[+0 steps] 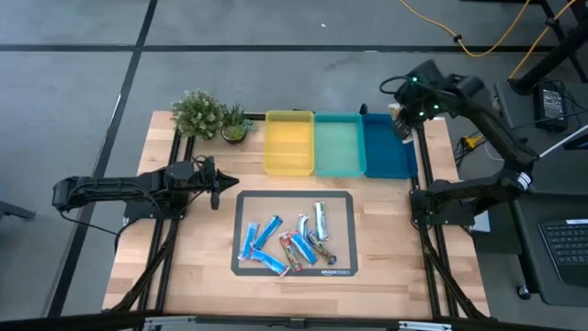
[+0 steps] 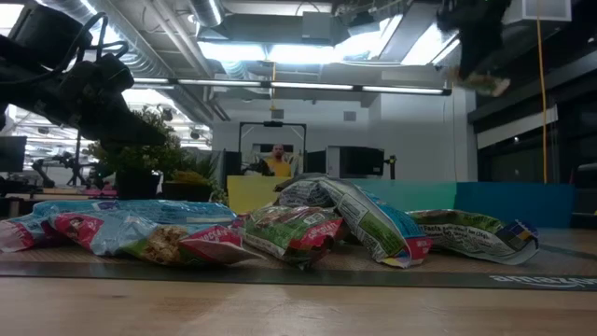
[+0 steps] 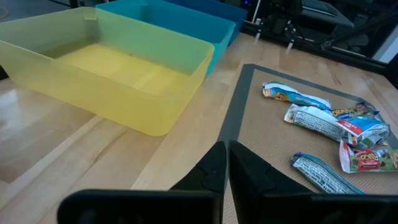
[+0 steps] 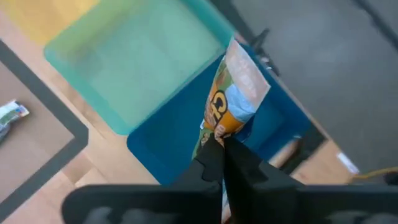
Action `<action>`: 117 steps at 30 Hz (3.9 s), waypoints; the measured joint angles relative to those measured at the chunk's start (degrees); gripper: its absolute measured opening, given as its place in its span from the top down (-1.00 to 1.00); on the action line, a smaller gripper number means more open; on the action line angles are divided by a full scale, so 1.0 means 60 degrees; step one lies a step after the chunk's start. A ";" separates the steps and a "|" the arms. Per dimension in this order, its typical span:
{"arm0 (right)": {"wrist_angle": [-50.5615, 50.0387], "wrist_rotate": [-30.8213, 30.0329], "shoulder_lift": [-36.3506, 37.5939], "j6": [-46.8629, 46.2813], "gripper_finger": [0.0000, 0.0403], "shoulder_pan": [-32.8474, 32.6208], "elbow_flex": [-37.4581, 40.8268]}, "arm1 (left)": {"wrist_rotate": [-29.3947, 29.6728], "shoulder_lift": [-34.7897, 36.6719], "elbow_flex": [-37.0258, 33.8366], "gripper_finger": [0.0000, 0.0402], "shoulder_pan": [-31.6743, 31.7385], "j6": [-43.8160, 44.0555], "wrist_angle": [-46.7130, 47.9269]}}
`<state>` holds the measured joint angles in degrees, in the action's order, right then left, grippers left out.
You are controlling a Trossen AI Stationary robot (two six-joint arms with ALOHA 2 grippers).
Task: Pick and place Granola Bars by type
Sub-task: Put the yellow granola bar into blue bin
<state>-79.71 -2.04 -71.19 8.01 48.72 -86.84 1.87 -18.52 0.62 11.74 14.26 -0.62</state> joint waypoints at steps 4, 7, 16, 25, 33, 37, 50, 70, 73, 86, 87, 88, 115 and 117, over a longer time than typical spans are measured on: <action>0.1099 0.0361 0.0006 0.0354 0.93 0.0525 0.1744 | 0.0003 0.0000 0.0000 0.96 -0.0002 0.0000 0.0000; 0.1657 0.0552 0.0024 0.0467 0.96 0.0828 0.2805 | 0.0003 0.0000 -0.0001 0.95 -0.0003 0.0000 0.0000; 0.3238 0.1555 0.0004 0.0413 0.93 0.1360 0.4777 | 0.0003 0.0000 0.0000 0.95 -0.0001 0.0000 0.0000; 0.4263 0.1541 -0.0005 0.0214 0.94 0.1617 0.6078 | 0.0003 0.0000 0.0001 0.95 0.0001 -0.0001 0.0000; 0.5202 0.1537 -0.0016 0.0181 0.98 0.1623 0.6982 | 0.0003 0.0001 -0.0001 0.95 -0.0001 0.0000 0.0000; 0.5364 0.1533 -0.0020 0.0026 0.94 0.1623 0.7218 | 0.0003 0.0004 0.0001 0.94 -0.0003 0.0000 0.0000; 0.5437 0.1537 -0.0020 -0.0010 0.84 0.1619 0.7217 | 0.0003 0.0004 0.0000 0.94 0.0001 -0.0003 0.0000; 0.5105 0.2478 0.0092 0.0190 0.48 0.0904 0.6372 | 0.0003 0.0004 -0.0002 0.95 -0.0003 0.0000 0.0004; 0.5013 0.2689 0.0148 0.0672 0.48 0.0217 0.5706 | 0.0003 0.0004 -0.0002 0.93 -0.0002 0.0000 0.0004; 0.4516 0.3019 0.0152 0.2773 0.48 -0.2734 0.2790 | 0.0003 0.0004 -0.0002 0.95 0.0000 0.0000 0.0004; 0.4525 0.3303 0.0152 0.3038 0.48 -0.2843 0.2729 | 0.0003 0.0004 0.0001 0.94 -0.0001 0.0000 0.0004; 0.4534 0.3570 0.0152 0.3293 0.48 -0.2940 0.2704 | 0.0003 0.0004 -0.0001 0.94 -0.0001 0.0000 0.0004; 0.4641 0.3529 0.0097 0.4719 0.48 -0.6948 0.2676 | 0.0003 0.0004 -0.0002 0.94 0.0000 -0.0003 0.0004; 0.4645 0.3528 0.0018 0.4717 0.48 -0.7178 0.2675 | 0.0003 0.0004 -0.0001 0.94 -0.0001 0.0000 0.0004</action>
<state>-51.84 19.13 -71.08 36.32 5.65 -70.79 1.89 -18.50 0.61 11.74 14.26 -0.60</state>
